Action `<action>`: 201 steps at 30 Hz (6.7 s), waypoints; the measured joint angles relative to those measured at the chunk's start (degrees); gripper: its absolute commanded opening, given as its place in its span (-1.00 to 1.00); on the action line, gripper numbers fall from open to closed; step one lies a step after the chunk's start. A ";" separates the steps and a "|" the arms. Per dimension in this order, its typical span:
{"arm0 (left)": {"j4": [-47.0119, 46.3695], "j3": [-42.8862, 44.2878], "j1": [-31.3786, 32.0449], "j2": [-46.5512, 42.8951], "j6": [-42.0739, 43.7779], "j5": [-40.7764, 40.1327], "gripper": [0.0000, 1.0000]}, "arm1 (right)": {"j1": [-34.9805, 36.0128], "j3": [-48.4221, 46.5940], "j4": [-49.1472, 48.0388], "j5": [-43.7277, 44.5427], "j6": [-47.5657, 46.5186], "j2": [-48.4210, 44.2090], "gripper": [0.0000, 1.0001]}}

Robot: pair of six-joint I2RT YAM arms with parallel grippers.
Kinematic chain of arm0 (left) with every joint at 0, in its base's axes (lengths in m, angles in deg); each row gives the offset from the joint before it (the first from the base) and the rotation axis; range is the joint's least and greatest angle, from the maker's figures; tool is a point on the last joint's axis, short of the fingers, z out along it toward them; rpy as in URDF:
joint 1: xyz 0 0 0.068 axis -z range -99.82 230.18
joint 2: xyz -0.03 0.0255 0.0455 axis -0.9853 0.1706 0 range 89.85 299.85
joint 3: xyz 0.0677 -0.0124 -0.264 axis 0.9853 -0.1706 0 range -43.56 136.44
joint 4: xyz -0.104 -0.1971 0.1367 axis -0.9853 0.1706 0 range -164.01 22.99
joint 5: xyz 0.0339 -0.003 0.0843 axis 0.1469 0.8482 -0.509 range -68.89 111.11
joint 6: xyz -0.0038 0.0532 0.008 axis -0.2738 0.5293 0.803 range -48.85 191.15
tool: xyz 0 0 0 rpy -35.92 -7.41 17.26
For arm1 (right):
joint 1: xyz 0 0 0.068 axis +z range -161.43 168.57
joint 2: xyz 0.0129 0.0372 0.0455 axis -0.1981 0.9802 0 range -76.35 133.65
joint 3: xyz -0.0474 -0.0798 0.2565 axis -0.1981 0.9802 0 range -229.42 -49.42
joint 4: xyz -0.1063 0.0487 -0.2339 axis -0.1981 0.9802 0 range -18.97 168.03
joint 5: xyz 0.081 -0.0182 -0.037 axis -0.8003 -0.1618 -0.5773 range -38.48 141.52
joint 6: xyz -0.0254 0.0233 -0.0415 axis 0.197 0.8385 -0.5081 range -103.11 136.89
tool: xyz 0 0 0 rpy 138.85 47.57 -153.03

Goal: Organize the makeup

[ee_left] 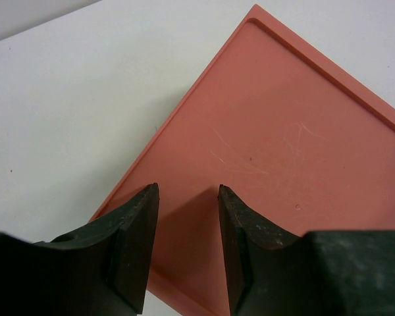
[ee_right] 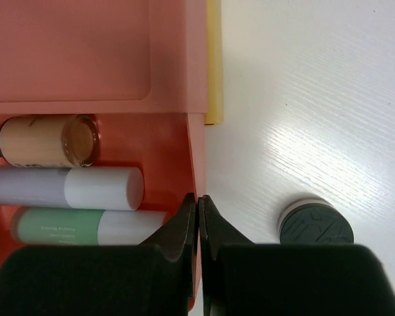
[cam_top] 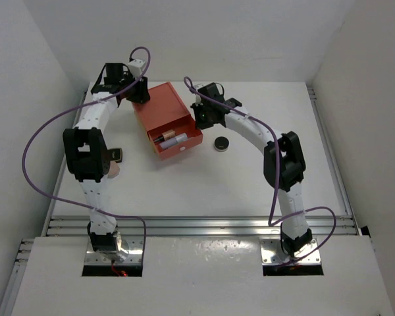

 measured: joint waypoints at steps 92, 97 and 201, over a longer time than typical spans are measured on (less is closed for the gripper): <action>8.28 7.19 0.00 0.07 -5.62 -0.11 0.50 | 1.20 25.31 -34.95 1.95 4.85 -4.79 -0.99; 8.04 12.52 -0.11 0.07 -6.51 -2.71 0.41 | -0.07 25.00 -35.58 2.32 8.20 -4.63 -0.99; 6.45 2.69 -3.89 1.60 -5.33 1.20 0.33 | 5.42 30.10 -59.08 -4.79 0.28 5.35 -1.00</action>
